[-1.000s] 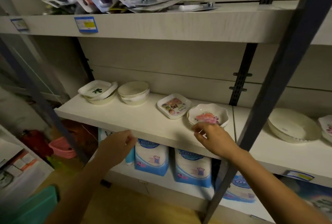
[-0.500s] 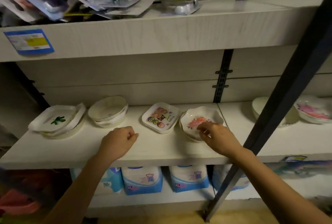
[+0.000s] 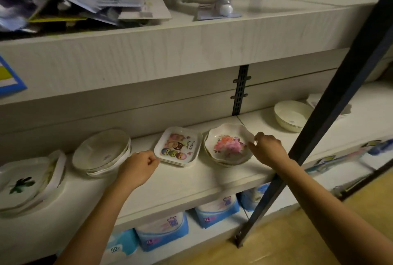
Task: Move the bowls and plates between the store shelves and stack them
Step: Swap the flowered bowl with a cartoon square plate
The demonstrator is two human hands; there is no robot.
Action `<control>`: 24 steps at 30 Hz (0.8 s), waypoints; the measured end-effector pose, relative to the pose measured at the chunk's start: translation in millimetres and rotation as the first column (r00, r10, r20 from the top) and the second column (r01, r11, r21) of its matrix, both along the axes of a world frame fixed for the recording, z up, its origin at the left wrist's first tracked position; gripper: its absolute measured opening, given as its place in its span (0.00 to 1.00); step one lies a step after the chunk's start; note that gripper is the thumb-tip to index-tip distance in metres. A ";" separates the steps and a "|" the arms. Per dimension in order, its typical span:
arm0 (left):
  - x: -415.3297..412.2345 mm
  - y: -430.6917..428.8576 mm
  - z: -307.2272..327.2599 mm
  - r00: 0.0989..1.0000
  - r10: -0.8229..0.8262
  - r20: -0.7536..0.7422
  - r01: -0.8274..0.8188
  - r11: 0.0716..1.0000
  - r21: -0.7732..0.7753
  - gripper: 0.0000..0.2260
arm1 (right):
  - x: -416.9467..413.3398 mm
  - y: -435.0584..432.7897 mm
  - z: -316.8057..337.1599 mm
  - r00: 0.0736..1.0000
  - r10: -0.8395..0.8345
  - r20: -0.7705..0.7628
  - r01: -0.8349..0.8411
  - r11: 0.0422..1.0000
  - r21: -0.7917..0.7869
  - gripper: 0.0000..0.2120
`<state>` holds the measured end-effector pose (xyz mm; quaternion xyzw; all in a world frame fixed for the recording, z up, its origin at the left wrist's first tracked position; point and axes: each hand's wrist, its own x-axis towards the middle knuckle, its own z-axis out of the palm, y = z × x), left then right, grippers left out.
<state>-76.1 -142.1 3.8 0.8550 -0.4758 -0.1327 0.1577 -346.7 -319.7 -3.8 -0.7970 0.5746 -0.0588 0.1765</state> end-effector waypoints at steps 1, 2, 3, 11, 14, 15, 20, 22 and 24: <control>2.9 -1.1 -0.7 1.000 -0.006 -0.005 0.006 1.000 -0.004 0.10 | 4.1 -1.5 0.7 0.999 -0.037 -0.017 0.038 0.999 0.027 0.18; 5.6 -2.0 -1.6 1.000 -0.011 -0.010 0.011 1.000 -0.006 0.11 | 7.8 -3.2 0.3 0.997 -0.072 -0.028 0.074 0.995 0.059 0.18; 8.2 -2.5 -2.5 1.000 -0.014 -0.016 0.014 1.000 -0.008 0.11 | 11.4 -4.9 -0.2 0.994 -0.107 -0.037 0.110 0.990 0.092 0.18; 22.8 2.3 -12.7 1.000 0.008 -0.029 -0.008 1.000 -0.001 0.13 | 25.8 -12.1 -7.0 0.956 -0.130 -0.261 0.172 0.974 0.147 0.18; 27.6 5.9 -15.7 1.000 0.019 -0.025 -0.019 1.000 0.003 0.12 | 28.1 -13.8 -8.9 0.941 -0.123 -0.316 0.171 0.977 0.127 0.18; 29.0 6.7 -16.8 1.000 0.018 -0.025 -0.018 1.000 0.005 0.12 | 28.4 -14.4 -8.7 0.937 -0.123 -0.326 0.171 0.977 0.124 0.18; 33.9 6.3 -24.5 1.000 0.012 -0.029 -0.012 1.000 0.024 0.12 | 27.7 -17.6 -8.1 0.938 -0.148 -0.315 0.198 0.971 0.133 0.19; 34.9 4.9 -27.9 0.999 0.015 -0.031 -0.014 0.999 0.031 0.13 | 27.5 -18.4 -7.1 0.949 -0.164 -0.269 0.212 0.964 0.158 0.17; 35.1 2.7 -30.6 0.999 0.017 -0.033 -0.016 0.999 0.040 0.13 | 27.8 -17.9 -5.3 0.964 -0.165 -0.210 0.204 0.962 0.182 0.16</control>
